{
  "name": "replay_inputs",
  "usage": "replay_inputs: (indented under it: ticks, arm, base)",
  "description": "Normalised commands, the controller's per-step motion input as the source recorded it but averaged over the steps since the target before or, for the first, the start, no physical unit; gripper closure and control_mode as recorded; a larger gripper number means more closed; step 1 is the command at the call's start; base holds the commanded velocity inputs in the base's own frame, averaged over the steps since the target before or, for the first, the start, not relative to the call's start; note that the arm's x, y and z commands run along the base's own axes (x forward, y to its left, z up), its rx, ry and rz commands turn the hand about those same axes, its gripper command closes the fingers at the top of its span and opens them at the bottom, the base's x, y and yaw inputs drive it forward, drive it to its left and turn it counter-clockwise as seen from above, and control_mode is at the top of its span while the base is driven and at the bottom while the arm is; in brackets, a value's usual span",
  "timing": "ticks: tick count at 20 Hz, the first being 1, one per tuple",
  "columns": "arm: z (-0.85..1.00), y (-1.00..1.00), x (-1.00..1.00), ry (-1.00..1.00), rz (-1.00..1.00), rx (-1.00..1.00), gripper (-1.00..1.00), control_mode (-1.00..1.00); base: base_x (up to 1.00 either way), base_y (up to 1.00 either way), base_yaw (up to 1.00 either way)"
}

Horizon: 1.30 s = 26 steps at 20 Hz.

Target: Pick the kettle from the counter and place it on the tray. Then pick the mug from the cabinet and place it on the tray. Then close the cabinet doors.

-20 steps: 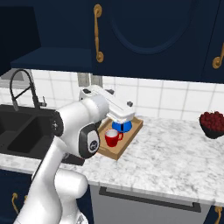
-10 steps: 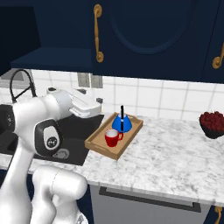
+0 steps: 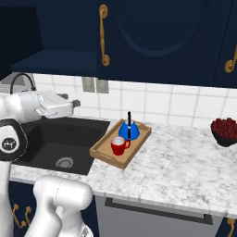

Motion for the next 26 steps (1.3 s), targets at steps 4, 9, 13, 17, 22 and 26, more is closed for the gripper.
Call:
replay_inputs:
  ticks: [4, 9, 13, 17, 22, 26]
  arm:
    - [-0.76, 0.14, -0.36, -0.39, -0.01, -0.29, -1.0, -1.0]
    - [-0.62, -0.06, 0.04, -0.67, 0.0, -0.32, -1.0, -1.0]
    - [-0.2, -0.05, 0.08, -0.66, 0.0, -0.39, -1.0, -1.0]
    - [-0.14, -0.09, -0.14, -0.7, 0.0, -0.39, -1.0, -1.0]
    - [-0.4, 0.09, -0.2, -0.25, -0.04, -0.24, -1.0, -1.0]
    - [-0.14, 0.49, -0.37, -0.01, -0.03, -0.07, -1.0, -1.0]
  base:
    - [0.0, 0.0, 0.0]
    - [0.0, 0.0, 0.0]
    - [0.0, 0.0, 0.0]
    - [0.0, 0.0, 0.0]
    - [0.0, 0.0, 0.0]
    - [0.0, 0.0, 0.0]
